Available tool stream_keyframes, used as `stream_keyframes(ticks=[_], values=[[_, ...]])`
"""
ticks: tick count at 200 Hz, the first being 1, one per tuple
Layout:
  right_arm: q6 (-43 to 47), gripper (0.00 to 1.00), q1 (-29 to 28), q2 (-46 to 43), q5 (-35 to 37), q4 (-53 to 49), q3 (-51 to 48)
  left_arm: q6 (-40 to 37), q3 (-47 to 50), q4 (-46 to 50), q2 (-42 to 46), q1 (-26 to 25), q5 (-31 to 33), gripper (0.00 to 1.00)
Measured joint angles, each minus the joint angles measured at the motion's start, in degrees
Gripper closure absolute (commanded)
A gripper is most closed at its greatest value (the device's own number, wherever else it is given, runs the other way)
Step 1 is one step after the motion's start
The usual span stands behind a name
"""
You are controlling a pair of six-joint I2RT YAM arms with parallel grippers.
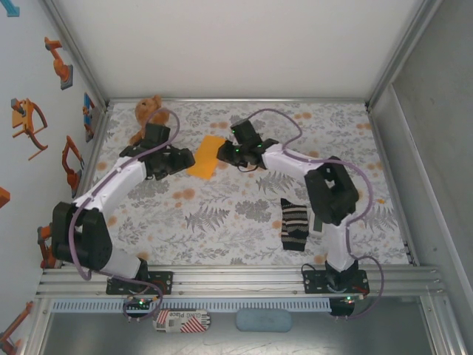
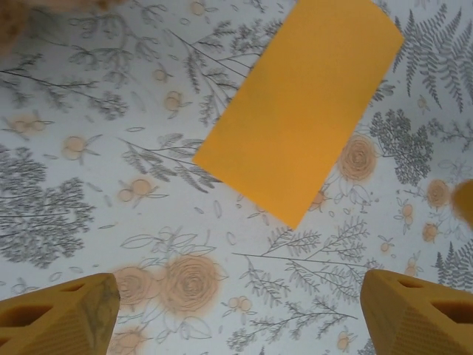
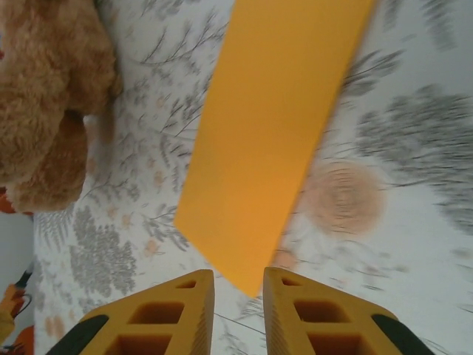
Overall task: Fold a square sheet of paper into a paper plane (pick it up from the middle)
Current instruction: Move the paper to the center of the table.
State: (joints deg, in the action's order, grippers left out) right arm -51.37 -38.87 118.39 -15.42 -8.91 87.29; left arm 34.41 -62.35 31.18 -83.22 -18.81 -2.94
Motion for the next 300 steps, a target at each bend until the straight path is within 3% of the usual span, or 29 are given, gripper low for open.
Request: stream_keyframes(ticks=[67, 138, 177, 231, 248, 280, 300], values=[[-5.9, 0.81, -1.6, 15.4, -5.2, 2.1, 14.0, 0.8, 2.5, -2.1, 5.5, 2.0, 2.2, 0.04], [-5.6, 0.81, -1.6, 19.6, -6.4, -1.0, 16.5, 0.7, 3.2, -3.0, 5.5, 2.0, 2.3, 0.02], [1.4, 0.81, -0.4, 13.6, -8.5, -2.6, 7.6, 0.6, 3.2, -4.5, 4.9, 2.0, -0.6, 0.00], [16.4, 0.81, 2.7, 2.6, -9.2, -12.9, -5.1, -0.3, 3.2, -6.5, 2.7, -1.5, -2.5, 0.00], [14.0, 0.81, 3.2, -0.7, -8.4, -12.3, -7.6, -0.3, 3.2, -7.3, 1.9, -3.0, -3.3, 0.00], [2.6, 0.84, 3.1, -10.1, -5.4, -0.5, -14.9, 0.1, 2.8, -8.4, -0.4, -5.3, -5.6, 0.00], [-1.4, 0.86, 3.1, -11.6, -4.2, 3.4, -15.6, 1.3, 2.8, -9.4, -2.0, -6.0, -7.7, 0.00]])
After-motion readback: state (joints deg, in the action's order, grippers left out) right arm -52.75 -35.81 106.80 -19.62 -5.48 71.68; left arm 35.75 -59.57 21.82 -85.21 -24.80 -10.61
